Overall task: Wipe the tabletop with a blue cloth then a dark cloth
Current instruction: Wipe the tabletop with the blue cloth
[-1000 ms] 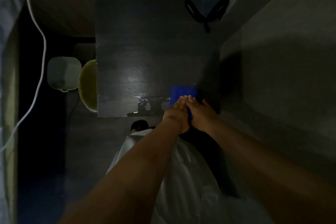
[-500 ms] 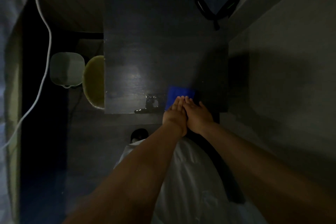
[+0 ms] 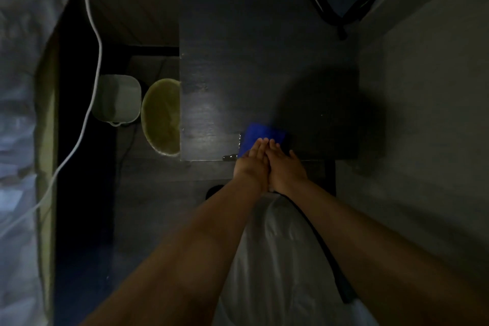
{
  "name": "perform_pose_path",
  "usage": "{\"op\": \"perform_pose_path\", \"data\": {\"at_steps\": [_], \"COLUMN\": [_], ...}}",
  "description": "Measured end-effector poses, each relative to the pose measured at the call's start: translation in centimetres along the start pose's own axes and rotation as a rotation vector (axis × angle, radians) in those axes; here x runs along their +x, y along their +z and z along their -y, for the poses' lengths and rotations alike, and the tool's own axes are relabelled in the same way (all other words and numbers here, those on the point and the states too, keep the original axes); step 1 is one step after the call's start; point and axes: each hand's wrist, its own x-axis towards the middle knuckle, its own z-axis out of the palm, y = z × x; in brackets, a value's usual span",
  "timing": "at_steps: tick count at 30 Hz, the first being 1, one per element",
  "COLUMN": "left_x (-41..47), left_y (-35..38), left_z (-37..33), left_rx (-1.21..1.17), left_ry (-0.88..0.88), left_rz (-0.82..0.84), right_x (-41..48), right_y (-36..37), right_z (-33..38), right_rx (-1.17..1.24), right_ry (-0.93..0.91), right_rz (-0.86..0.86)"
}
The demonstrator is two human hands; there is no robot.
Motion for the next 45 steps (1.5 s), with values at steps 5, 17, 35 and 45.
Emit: {"op": "perform_pose_path", "data": {"at_steps": [5,17,35,45], "left_x": [-0.7,-1.5,-1.2,0.6], "left_y": [0.6,1.6,2.3,4.0], "left_z": [1.6,4.9,6.4,7.4], "left_rx": [-0.050,0.022,-0.402,-0.753], "left_ry": [-0.022,-0.005,-0.182,-0.417], "left_rz": [-0.028,-0.045,-0.397,-0.566], "right_x": [-0.4,-1.1,2.2,3.0], "right_y": [0.2,-0.1,-4.3,-3.1], "right_z": [1.8,5.4,4.2,4.1], "right_rx": [0.047,0.086,-0.173,-0.070], "right_ry": [-0.018,-0.018,-0.041,-0.076], "right_rz": [-0.010,0.019,-0.330,-0.333]}}
